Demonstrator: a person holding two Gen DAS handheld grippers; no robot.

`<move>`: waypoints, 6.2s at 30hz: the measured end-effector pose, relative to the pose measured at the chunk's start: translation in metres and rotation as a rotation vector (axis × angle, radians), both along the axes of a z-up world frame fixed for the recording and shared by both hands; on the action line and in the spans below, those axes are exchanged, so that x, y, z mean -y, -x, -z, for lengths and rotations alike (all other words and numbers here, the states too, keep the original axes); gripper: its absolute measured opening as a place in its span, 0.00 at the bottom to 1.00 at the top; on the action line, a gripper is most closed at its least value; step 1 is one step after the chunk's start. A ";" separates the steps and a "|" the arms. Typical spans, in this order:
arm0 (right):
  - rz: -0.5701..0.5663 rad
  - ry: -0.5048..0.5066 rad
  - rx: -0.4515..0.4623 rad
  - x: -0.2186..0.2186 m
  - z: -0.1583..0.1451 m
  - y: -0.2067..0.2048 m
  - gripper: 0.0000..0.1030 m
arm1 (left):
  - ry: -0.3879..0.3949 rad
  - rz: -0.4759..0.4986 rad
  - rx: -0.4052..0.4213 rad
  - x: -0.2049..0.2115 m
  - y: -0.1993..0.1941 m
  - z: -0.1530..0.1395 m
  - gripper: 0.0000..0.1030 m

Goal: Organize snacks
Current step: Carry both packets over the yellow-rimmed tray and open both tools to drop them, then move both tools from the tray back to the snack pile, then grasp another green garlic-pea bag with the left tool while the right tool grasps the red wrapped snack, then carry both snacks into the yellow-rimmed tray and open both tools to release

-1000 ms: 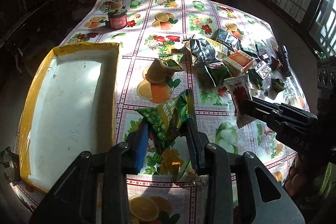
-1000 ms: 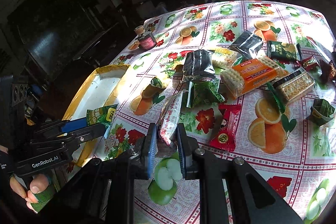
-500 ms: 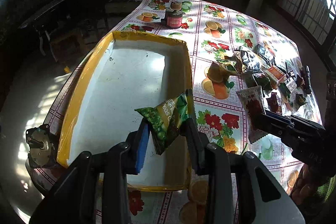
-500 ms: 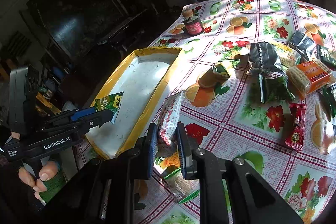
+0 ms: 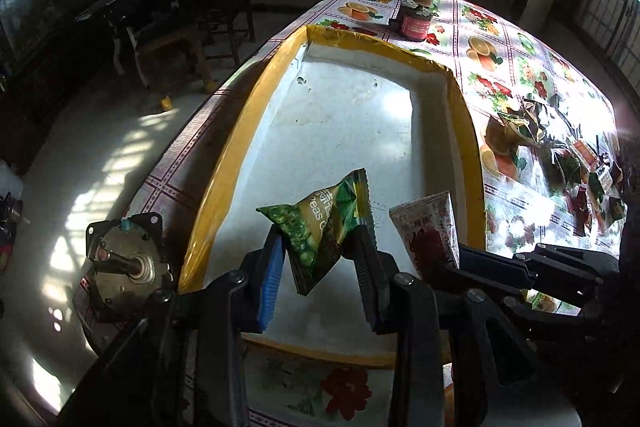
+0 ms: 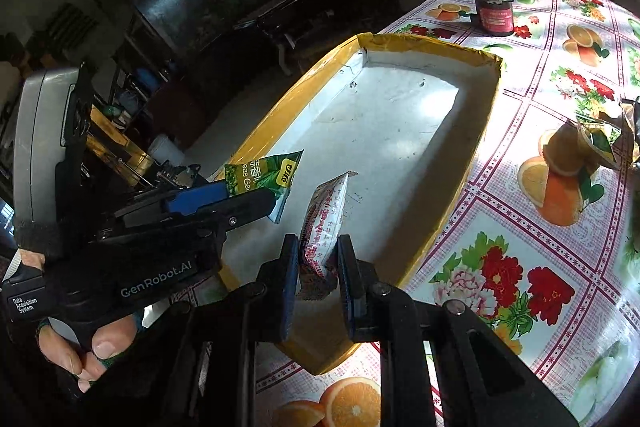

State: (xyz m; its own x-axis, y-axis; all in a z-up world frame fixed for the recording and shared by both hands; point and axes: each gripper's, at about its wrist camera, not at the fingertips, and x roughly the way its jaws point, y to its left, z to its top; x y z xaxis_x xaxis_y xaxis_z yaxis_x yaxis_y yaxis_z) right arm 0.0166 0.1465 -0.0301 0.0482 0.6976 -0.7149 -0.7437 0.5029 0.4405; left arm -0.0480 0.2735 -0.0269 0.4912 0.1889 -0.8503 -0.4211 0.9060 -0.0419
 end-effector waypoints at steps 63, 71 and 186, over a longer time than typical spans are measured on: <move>0.548 0.021 0.024 0.265 0.016 -0.025 0.48 | 0.086 0.259 -0.065 0.158 -0.081 -0.013 0.67; 0.583 0.070 0.072 0.259 0.011 -0.045 0.53 | 0.086 0.210 -0.090 0.161 -0.134 -0.005 0.70; 0.091 -0.031 0.101 0.006 -0.019 -0.035 0.16 | 0.009 -0.190 -0.075 -0.013 -0.047 -0.002 0.33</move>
